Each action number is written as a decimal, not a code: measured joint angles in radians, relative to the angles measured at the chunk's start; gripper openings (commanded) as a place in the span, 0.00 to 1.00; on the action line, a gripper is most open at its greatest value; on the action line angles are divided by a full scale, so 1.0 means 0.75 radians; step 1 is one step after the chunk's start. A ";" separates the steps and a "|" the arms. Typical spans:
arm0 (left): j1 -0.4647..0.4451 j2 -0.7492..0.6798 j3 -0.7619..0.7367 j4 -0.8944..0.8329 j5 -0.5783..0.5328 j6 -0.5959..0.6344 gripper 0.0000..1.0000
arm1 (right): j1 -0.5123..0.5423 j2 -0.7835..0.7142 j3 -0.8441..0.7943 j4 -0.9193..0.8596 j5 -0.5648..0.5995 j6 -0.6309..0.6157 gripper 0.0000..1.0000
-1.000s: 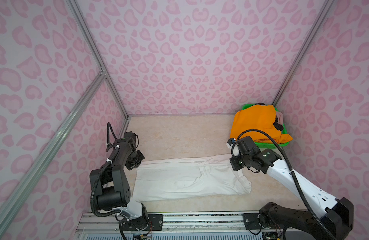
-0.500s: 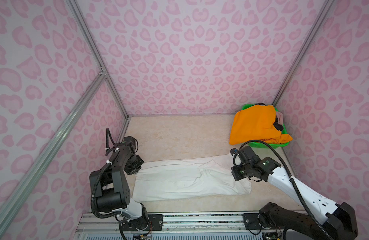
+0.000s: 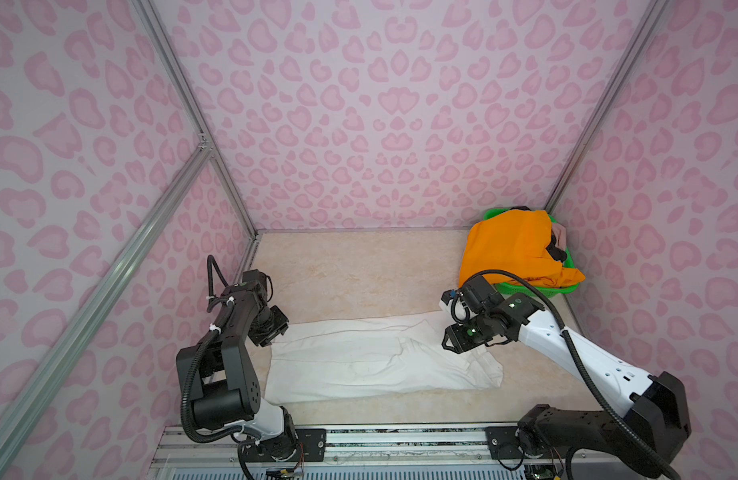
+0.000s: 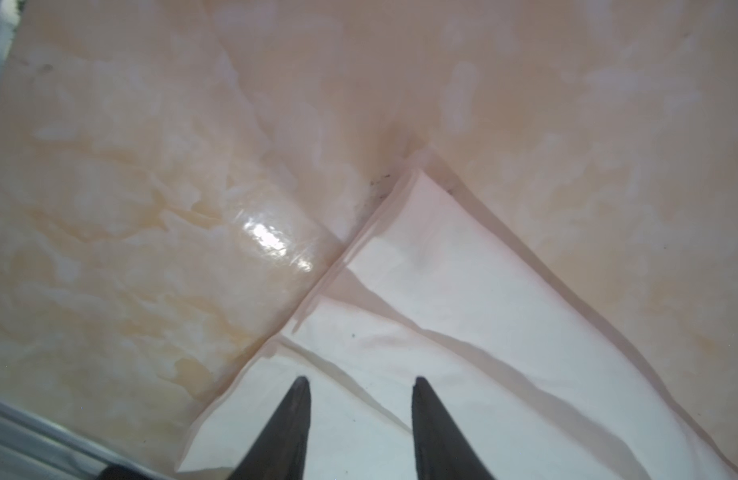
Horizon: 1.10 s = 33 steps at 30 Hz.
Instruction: Fold and stack the mixed laundry pile
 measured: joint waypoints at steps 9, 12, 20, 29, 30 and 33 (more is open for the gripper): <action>-0.033 0.054 -0.017 0.063 0.070 -0.003 0.44 | -0.050 0.420 0.125 0.212 -0.065 -0.088 0.47; -0.033 0.068 -0.018 0.065 0.055 -0.026 0.44 | -0.104 0.520 0.187 0.269 -0.078 -0.104 0.47; -0.033 0.035 -0.025 0.065 0.026 -0.061 0.44 | -0.144 0.736 0.296 0.358 -0.175 -0.159 0.36; -0.021 -0.006 0.018 0.002 -0.023 -0.059 0.44 | -0.159 0.725 0.285 0.348 -0.217 -0.175 0.11; -0.019 -0.006 0.020 0.001 -0.027 -0.058 0.44 | -0.160 0.708 0.282 0.342 -0.223 -0.178 0.08; -0.012 -0.006 0.024 -0.003 -0.032 -0.054 0.44 | -0.161 0.639 0.263 0.327 -0.253 -0.194 0.00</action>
